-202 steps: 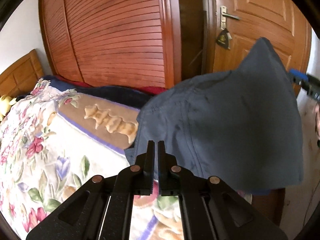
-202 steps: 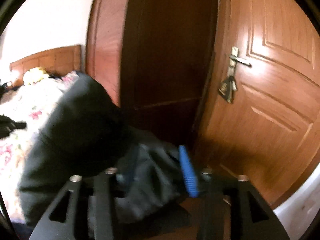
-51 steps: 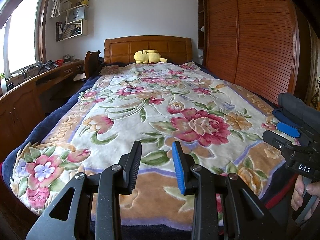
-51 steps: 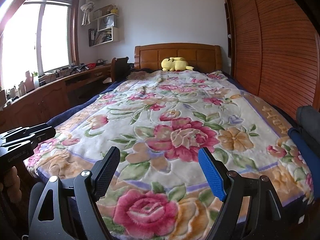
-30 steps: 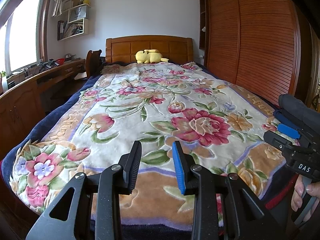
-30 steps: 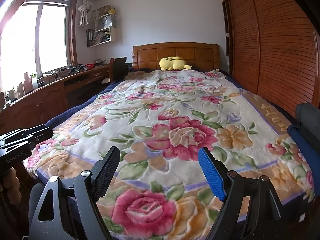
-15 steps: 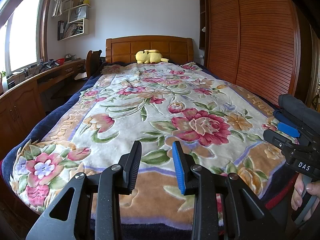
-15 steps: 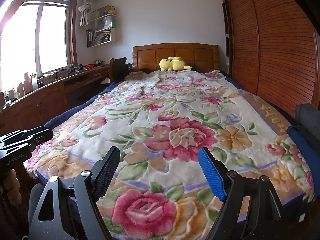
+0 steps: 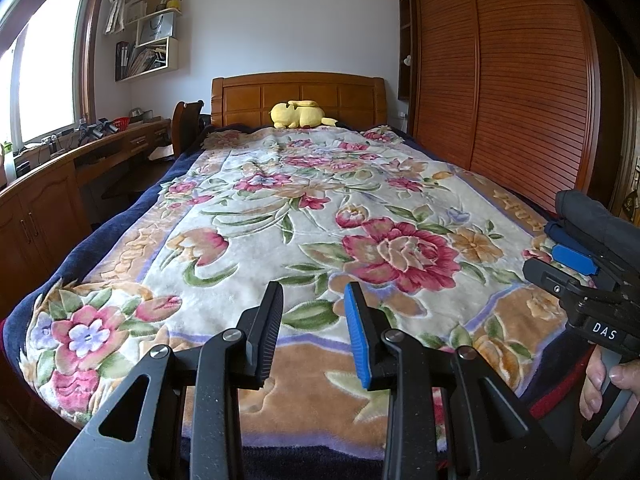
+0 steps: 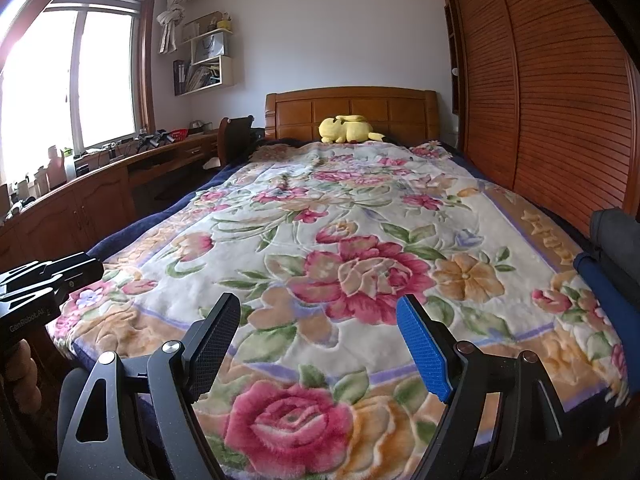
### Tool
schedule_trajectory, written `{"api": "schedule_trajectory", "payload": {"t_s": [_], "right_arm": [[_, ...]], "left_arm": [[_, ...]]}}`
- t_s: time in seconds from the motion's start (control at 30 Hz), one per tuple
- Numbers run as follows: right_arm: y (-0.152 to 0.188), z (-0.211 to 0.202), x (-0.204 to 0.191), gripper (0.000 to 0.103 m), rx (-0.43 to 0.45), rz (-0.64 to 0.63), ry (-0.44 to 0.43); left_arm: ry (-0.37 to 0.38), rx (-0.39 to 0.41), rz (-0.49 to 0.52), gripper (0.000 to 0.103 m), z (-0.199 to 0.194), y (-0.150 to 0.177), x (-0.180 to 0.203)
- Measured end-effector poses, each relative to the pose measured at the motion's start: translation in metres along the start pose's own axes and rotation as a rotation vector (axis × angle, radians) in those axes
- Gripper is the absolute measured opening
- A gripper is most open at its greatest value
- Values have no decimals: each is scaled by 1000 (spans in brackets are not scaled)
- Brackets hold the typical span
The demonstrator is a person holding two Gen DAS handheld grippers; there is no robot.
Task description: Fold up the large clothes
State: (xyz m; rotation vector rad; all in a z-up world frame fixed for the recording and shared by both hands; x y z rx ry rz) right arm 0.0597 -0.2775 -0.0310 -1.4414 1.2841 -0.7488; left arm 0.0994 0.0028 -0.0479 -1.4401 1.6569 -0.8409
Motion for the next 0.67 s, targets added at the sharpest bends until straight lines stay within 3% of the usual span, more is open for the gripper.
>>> {"api": "schedule_trajectory", "payload": {"t_s": [0.67], "right_arm": [[0, 0, 4, 82, 1, 0, -4]], "left_arm": [[3, 2, -3, 33, -3, 0, 2]]}}
Point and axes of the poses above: each gripper's, at about its wrist camera, not at the fingertips, and z roughly the way its jaws point, x to its right, y to its underside, the point moved 6 cm from there along z, roughly the way its jaws point, and after that the axes turned 9 degrees about z, right-handed, at the moved point
